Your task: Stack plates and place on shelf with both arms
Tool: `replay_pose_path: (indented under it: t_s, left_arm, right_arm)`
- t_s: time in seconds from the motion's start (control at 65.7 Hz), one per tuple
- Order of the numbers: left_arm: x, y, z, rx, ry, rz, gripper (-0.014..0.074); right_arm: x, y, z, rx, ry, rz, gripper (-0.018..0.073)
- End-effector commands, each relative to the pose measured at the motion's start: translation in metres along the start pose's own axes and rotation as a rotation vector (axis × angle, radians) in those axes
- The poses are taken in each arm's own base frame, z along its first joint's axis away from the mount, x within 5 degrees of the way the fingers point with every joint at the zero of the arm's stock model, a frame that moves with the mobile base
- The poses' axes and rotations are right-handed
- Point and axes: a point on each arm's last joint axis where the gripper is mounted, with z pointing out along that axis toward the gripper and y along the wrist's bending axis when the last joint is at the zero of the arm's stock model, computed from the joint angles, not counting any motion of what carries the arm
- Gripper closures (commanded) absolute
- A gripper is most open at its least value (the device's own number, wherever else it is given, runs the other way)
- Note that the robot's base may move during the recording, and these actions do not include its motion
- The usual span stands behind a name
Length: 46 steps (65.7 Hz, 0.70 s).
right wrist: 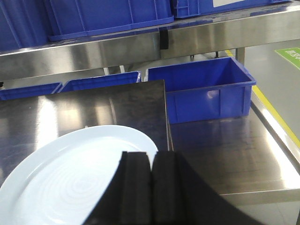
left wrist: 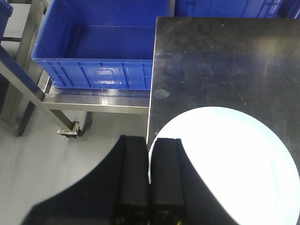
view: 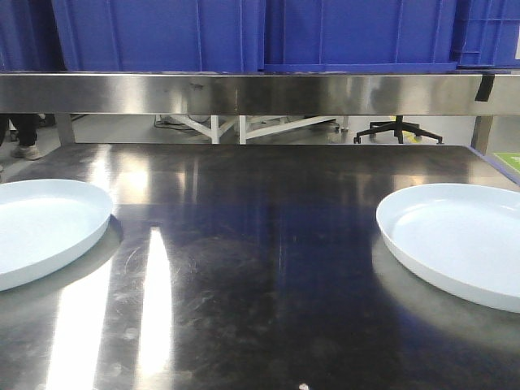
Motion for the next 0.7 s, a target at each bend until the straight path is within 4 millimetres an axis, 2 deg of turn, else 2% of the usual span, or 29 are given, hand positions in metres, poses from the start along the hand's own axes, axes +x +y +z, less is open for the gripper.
replay_pose_path:
  t_s: [0.0,0.091,0.152,0.243,0.289,0.365,0.456,0.609,0.685]
  left_arm:
    - [-0.016,0.000,-0.010,0.008,-0.109,-0.006,0.0513]
    - [-0.016,0.000,-0.010,0.008,-0.109,-0.006,0.0513]
    - [-0.016,0.000,-0.010,0.008,-0.109,-0.006,0.0513]
    - [-0.015,0.000,-0.010,0.009,-0.103,-0.008,0.0513]
    - [-0.014,0.000,-0.010,0.010,-0.097,-0.009,0.0513]
    - [-0.013,0.000,-0.010,0.008,-0.079,-0.009,0.0513]
    - [-0.012,0.000,-0.010,0.008,-0.071,-0.009,0.0513]
    - [-0.012,0.000,-0.010,0.008,-0.071,-0.009,0.0513]
    - [-0.012,0.000,-0.010,0.010,-0.071,-0.012,0.0513]
  right_arm:
    - [-0.012,0.004,-0.002,-0.040,-0.148,-0.001,0.0512]
    - [-0.034,0.010,-0.009,-0.117,-0.382,0.037,0.0512]
    - [-0.051,0.013,-0.015,-0.135,-0.452,0.038,0.0512]
    - [-0.075,0.016,-0.014,-0.070,-0.279,0.026,0.0512]
    - [-0.084,0.016,-0.010,-0.030,-0.186,-0.034,0.0512]
    - [-0.101,0.018,0.005,0.017,-0.053,-0.128,0.0512]
    - [-0.115,0.021,0.037,0.035,0.090,-0.155,0.0512]
    - [-0.120,0.023,0.087,0.065,0.278,-0.162,0.0512]
    - [-0.121,0.024,0.103,0.064,0.305,-0.158,0.0512]
